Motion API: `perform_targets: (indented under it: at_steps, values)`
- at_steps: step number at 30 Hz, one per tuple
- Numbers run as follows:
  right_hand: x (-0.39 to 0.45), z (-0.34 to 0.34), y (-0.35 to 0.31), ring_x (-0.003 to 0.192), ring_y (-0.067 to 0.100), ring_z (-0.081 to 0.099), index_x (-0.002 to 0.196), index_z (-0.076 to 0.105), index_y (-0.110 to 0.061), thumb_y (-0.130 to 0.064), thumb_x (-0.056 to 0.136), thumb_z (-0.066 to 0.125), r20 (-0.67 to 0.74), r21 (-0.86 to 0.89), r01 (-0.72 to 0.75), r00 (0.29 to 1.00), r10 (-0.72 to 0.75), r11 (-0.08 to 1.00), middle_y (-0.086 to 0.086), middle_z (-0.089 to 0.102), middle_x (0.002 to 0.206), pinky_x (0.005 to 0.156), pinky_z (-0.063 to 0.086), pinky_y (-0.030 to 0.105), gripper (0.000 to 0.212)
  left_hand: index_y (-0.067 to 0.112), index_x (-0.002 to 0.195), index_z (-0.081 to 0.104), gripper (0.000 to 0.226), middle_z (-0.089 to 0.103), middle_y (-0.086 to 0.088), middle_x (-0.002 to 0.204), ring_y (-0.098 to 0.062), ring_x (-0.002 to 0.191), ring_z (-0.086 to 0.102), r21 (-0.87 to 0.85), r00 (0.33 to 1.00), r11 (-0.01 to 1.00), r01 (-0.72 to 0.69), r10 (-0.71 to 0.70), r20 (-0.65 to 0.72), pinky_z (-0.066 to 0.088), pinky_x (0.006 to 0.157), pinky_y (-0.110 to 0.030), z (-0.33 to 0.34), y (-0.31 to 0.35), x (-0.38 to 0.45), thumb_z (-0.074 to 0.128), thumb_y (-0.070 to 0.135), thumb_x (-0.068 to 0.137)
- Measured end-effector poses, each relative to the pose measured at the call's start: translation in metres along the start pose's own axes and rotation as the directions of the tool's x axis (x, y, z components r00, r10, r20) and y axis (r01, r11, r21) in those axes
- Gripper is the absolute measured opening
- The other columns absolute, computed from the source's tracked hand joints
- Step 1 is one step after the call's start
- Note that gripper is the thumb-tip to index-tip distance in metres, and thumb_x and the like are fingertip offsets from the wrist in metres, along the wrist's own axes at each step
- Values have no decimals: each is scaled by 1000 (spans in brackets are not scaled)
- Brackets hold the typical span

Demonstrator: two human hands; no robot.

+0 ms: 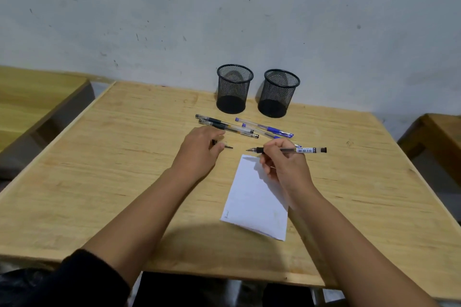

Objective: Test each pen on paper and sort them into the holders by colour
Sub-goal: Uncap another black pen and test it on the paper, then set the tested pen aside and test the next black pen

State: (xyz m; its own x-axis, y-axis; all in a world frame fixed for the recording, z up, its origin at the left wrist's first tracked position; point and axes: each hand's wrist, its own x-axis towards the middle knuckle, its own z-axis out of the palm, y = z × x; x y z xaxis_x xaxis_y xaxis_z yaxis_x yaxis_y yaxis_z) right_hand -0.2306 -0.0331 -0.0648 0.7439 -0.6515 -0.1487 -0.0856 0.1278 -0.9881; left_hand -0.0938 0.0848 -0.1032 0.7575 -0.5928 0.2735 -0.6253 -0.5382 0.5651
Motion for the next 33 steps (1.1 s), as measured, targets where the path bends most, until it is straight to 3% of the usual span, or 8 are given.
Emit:
perform_targets:
  at_steps: [7,13,16,20,24,30,33]
  values:
    - [15,2,-2,44,6,46,77,65,-14,-14,89,57,-17,-27,35,999,-35,999,-5,56,51,43,37,16,14,20,95,66,12,65,4,98,-8,91,52,-39,998,997,64,-63,31,34,79,-18,3,1,7,64,23,84]
    - [16,8,-9,41,6,43,71,54,-17,-12,90,55,29,5,85,996,-85,996,0,56,54,41,34,15,20,26,92,67,11,63,15,86,1,80,55,-336,986,929,157,-165,6,36,63,-3,-10,22,-12,65,21,82]
    - [12,8,-11,39,6,42,67,55,-18,-11,90,55,41,8,90,995,-90,996,-2,55,52,41,32,15,23,26,89,67,11,64,16,82,2,79,57,-422,987,895,144,-162,-8,37,64,3,-18,31,-19,66,18,82]
    - [7,7,-13,42,8,39,62,56,-15,-13,89,58,67,-14,90,994,-89,996,3,52,55,43,30,17,27,27,86,67,12,68,8,84,0,78,60,-478,992,871,113,-127,2,41,65,0,-23,42,-27,66,15,81]
    - [1,3,-17,42,9,38,73,57,-6,-9,88,59,137,-13,130,982,-127,991,5,50,55,43,30,17,16,34,79,64,19,69,4,79,-4,69,57,-493,993,865,94,-119,-20,40,62,-6,-25,52,-34,66,14,81]
    - [-15,-1,-5,41,9,41,75,59,-7,-5,87,60,205,-55,207,960,-192,977,5,52,53,41,33,16,12,25,79,67,17,64,12,70,5,62,52,-506,992,857,97,-121,-16,37,56,-3,-23,53,-58,64,9,82]
    - [-20,1,-12,42,9,42,75,60,-10,-5,87,61,226,-84,201,958,-178,976,0,52,51,41,33,16,13,26,76,65,19,60,11,65,6,56,49,-588,989,800,119,-145,3,36,54,-4,-25,51,-61,64,8,82]
